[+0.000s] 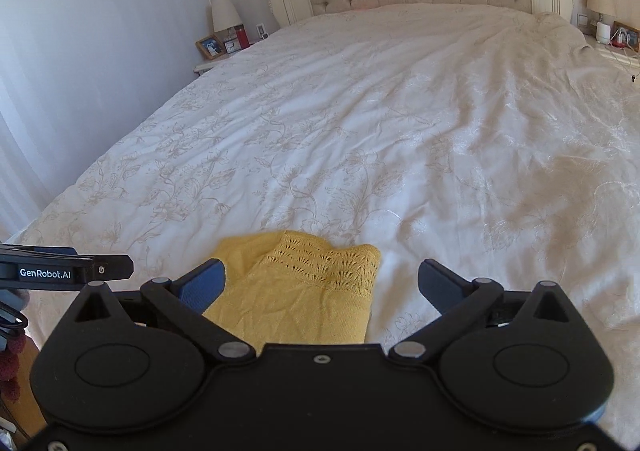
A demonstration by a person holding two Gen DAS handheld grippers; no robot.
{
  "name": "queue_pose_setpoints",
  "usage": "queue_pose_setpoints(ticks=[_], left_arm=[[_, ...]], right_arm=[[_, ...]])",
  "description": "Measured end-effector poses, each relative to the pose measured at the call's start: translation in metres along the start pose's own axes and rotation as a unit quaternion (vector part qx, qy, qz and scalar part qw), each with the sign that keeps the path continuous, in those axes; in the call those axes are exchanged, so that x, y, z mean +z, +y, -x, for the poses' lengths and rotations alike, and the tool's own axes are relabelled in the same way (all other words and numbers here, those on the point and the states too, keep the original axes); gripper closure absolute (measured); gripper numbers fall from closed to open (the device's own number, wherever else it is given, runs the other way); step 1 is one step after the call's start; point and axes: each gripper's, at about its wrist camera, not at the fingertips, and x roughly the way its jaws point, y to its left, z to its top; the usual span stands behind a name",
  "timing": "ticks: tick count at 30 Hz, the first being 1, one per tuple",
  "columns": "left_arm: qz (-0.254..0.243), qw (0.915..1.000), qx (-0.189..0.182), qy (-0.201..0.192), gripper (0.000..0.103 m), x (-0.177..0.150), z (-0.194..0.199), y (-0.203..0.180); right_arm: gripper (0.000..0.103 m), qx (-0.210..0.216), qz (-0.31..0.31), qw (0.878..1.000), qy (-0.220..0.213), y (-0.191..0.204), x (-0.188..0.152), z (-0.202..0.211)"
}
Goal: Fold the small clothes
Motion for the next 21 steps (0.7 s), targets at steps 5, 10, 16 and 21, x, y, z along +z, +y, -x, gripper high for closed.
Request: queue_pose_setpoints(ticks=[5, 10, 16, 21], left_arm=[[-0.001, 0.9993, 0.036, 0.012, 0.005, -0.009, 0.015, -0.003], [-0.009, 0.9985, 0.029, 0.046, 0.005, -0.025, 0.017, -0.007], [0.009, 0.9965, -0.003, 0.083, 0.006, -0.046, 0.018, -0.006], [0.004, 0.9955, -0.003, 0.095, 0.006, -0.056, 0.016, -0.007]], right_arm=[[0.001, -0.042, 0.013, 0.999, -0.007, 0.006, -0.004, 0.024], [0.001, -0.054, -0.015, 0.997, 0.052, 0.003, -0.009, 0.023], [0.002, -0.053, -0.016, 0.992, 0.117, 0.008, -0.026, 0.019], [0.002, -0.058, -0.012, 0.989, 0.135, 0.011, -0.036, 0.021]])
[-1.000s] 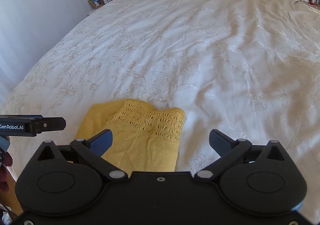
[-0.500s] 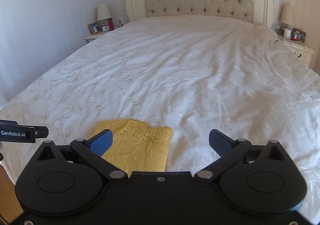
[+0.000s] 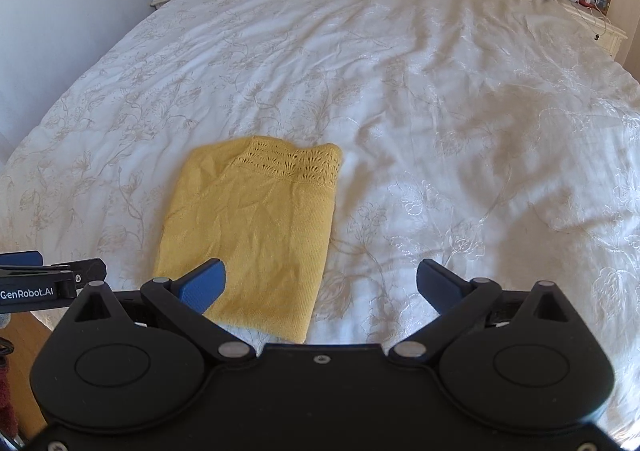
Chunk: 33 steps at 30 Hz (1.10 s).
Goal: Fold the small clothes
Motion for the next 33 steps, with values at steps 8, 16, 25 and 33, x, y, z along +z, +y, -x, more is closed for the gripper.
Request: queue_pose_setpoints(ticks=[8, 16, 25, 33], left_arm=[[0.006, 0.9998, -0.001, 0.018, 0.006, -0.002, -0.005, 0.0], [-0.006, 0.9995, -0.002, 0.031, 0.006, 0.0, -0.009, -0.005], [-0.012, 0.999, -0.003, 0.044, 0.006, 0.002, -0.014, -0.007], [-0.011, 0.9987, -0.003, 0.05, 0.006, 0.003, -0.018, -0.007]], right_arm=[[0.002, -0.005, -0.006, 1.0, 0.011, -0.006, -0.002, -0.001], [0.002, -0.002, -0.013, 1.0, 0.014, -0.006, -0.002, -0.005], [0.002, 0.002, -0.024, 0.999, 0.022, -0.009, -0.002, -0.011], [0.002, -0.002, -0.033, 0.999, 0.029, -0.012, -0.003, -0.015]])
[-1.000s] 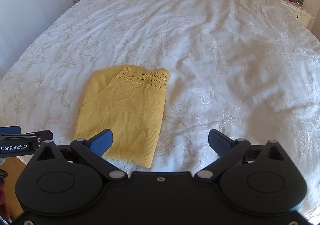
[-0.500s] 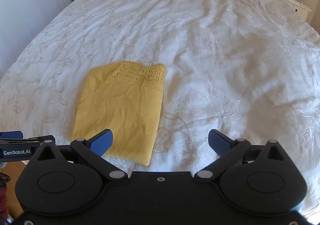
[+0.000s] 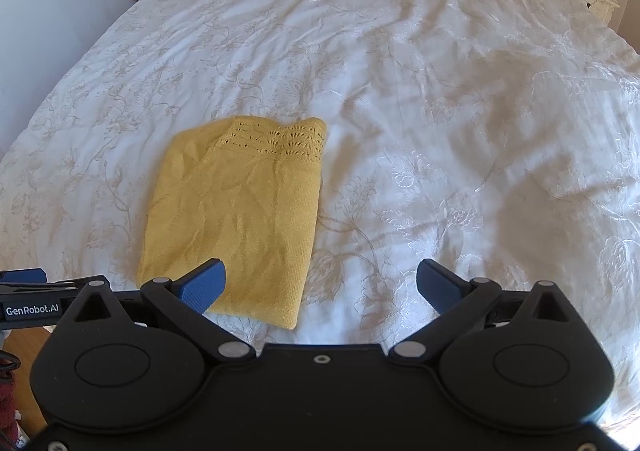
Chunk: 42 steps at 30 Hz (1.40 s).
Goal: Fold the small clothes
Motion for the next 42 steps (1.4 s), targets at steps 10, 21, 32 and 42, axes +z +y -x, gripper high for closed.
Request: queue_pose_setpoints(ticks=[10, 21, 32, 42], left_arm=[[0.001, 1.0, -0.001, 0.005, 0.006, 0.002, -0.002, -0.002], [0.0, 1.0, -0.001, 0.009, 0.006, 0.003, -0.003, -0.001], [-0.001, 0.9999, -0.003, 0.015, 0.006, 0.002, -0.005, 0.002], [-0.001, 0.9998, -0.004, 0.017, 0.006, 0.0, -0.006, 0.001]], right_arm=[[0.002, -0.004, -0.003, 1.0, 0.006, -0.002, 0.001, -0.005], [0.002, -0.005, -0.008, 1.0, 0.014, -0.003, 0.001, -0.009], [0.002, -0.003, -0.006, 1.0, 0.017, 0.001, -0.001, -0.011], [0.002, -0.004, -0.007, 1.0, 0.018, 0.001, -0.001, -0.012]])
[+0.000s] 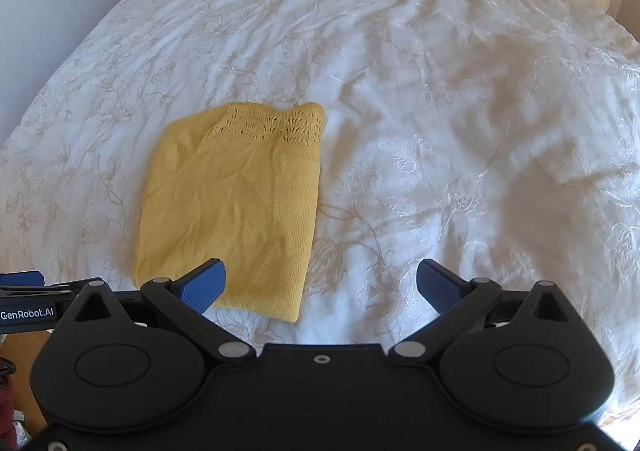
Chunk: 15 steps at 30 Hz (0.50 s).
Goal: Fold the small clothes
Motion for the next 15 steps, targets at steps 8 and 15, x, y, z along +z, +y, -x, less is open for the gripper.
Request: queue_pose_setpoints(ticks=[8, 15], left_arm=[[0.0, 1.0, -0.001, 0.001, 0.006, 0.0002, -0.0004, 0.0002], [-0.003, 1.0, -0.001, 0.002, 0.006, -0.0012, -0.001, -0.0027]], right_arm=[[0.002, 0.0, -0.001, 1.0, 0.0, 0.0007, 0.0001, 0.0001], [0.002, 0.0, -0.001, 1.0, 0.001, 0.0012, 0.0004, 0.0001]])
